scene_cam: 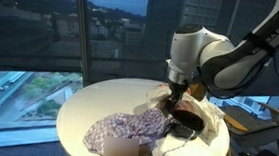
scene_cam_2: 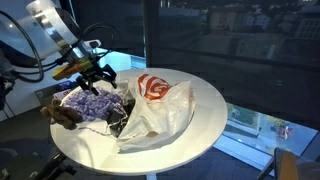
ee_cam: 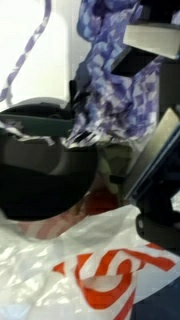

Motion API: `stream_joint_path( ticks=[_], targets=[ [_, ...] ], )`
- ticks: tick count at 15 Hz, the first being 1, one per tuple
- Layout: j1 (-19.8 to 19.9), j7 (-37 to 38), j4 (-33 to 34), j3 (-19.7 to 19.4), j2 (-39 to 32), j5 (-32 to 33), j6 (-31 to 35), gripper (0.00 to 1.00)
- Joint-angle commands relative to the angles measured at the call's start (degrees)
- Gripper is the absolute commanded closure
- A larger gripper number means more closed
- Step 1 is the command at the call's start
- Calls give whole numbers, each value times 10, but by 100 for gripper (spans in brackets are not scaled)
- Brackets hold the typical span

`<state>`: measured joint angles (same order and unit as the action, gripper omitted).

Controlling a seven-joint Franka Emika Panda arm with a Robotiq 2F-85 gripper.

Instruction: Take all the objects out of the carrier bag

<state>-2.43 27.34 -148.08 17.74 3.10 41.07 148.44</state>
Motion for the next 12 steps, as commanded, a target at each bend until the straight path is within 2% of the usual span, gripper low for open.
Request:
stream_joint_path(
  ticks=[1,3,6,12],
  targets=[
    [0,-44,-45,-63,14,-30,4,0],
    [4,-66,-58,-91,-6,-52,15,0],
    [3,-125,-71,-119,-38,-129,20,0],
    [2,-229,-71,-137,-83,-250,46,0]
  ],
)
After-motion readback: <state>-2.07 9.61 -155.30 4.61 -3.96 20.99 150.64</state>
